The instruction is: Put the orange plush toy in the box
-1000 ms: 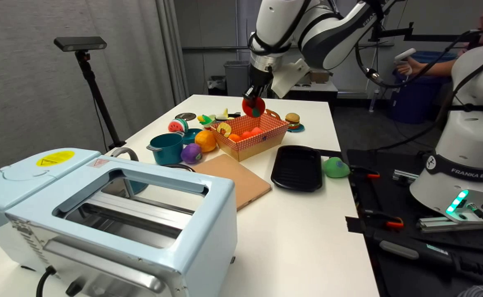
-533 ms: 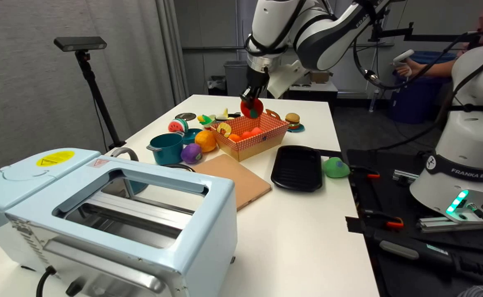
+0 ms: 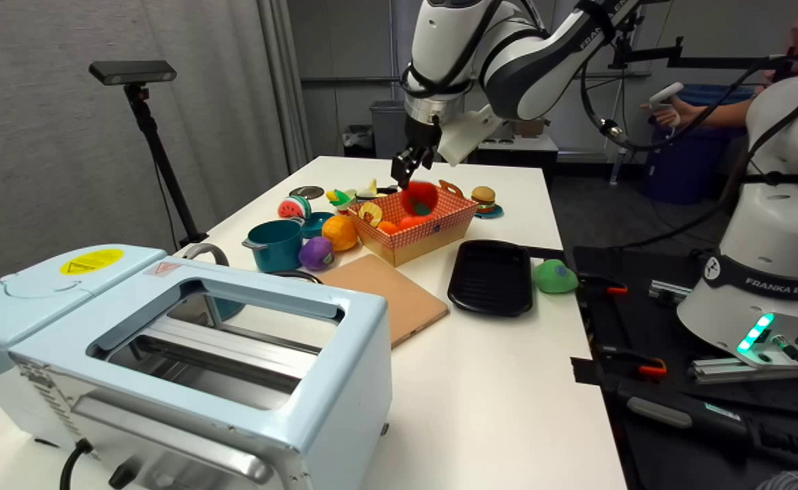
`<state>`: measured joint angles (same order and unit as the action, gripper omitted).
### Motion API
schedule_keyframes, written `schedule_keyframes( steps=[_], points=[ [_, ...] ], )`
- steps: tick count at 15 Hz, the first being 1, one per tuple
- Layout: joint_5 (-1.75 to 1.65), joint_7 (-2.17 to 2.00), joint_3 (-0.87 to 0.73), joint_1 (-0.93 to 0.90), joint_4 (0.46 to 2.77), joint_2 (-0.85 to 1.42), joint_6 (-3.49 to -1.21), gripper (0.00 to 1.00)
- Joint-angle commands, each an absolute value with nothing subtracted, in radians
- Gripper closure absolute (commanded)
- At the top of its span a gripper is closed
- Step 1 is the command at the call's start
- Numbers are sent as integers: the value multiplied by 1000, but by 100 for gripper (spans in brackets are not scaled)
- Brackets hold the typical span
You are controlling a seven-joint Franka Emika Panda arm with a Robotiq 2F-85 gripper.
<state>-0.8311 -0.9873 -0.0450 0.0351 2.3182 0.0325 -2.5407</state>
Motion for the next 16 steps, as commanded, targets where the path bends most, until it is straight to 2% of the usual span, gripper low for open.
schedule_keyframes(
  steps=[1,16],
  points=[
    [-785,-957,-49,37,2301,46,-2563,0],
    [-808,-982,-45,26,2310,53,-2539,0]
  ],
)
